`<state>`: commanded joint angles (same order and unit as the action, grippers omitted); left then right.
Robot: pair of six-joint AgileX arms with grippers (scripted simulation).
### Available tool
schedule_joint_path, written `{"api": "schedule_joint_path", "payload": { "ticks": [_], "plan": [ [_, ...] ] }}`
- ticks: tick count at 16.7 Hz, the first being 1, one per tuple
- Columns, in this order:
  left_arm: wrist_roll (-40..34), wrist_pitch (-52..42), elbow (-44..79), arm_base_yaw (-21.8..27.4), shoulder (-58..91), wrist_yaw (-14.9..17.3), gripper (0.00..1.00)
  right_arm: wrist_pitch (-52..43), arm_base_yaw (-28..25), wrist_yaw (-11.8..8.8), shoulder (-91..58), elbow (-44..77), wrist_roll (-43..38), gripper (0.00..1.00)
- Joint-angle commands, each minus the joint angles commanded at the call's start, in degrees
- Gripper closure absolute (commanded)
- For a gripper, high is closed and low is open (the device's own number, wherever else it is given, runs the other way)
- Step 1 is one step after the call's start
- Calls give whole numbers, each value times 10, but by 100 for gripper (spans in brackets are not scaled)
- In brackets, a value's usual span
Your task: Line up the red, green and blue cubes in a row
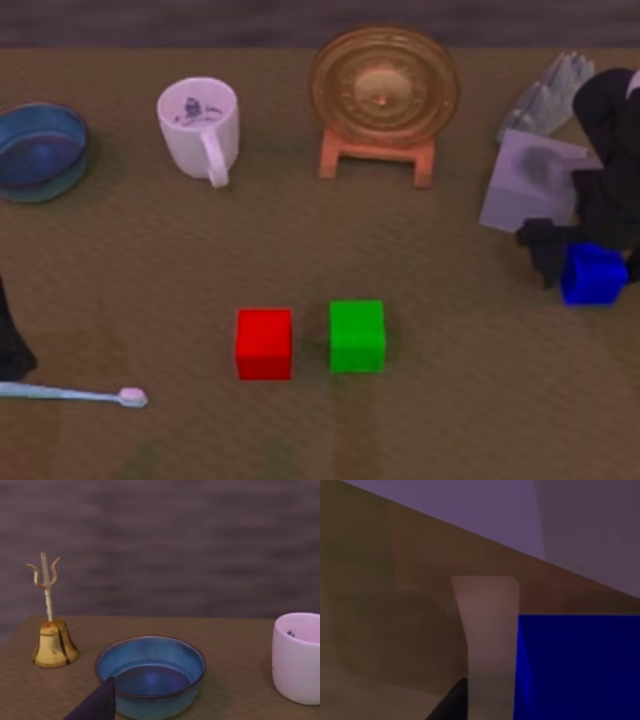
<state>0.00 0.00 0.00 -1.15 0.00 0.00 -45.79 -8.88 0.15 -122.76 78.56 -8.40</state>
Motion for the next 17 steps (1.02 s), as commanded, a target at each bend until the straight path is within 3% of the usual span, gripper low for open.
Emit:
{"api": "schedule_joint_path", "payload": {
  "ticks": [8,17],
  "plan": [
    [0,0,0,0,0,0,0,0,0,0,0,0,0,98],
    [0,0,0,0,0,0,0,0,1,0,1,0,0,100]
  ]
}}
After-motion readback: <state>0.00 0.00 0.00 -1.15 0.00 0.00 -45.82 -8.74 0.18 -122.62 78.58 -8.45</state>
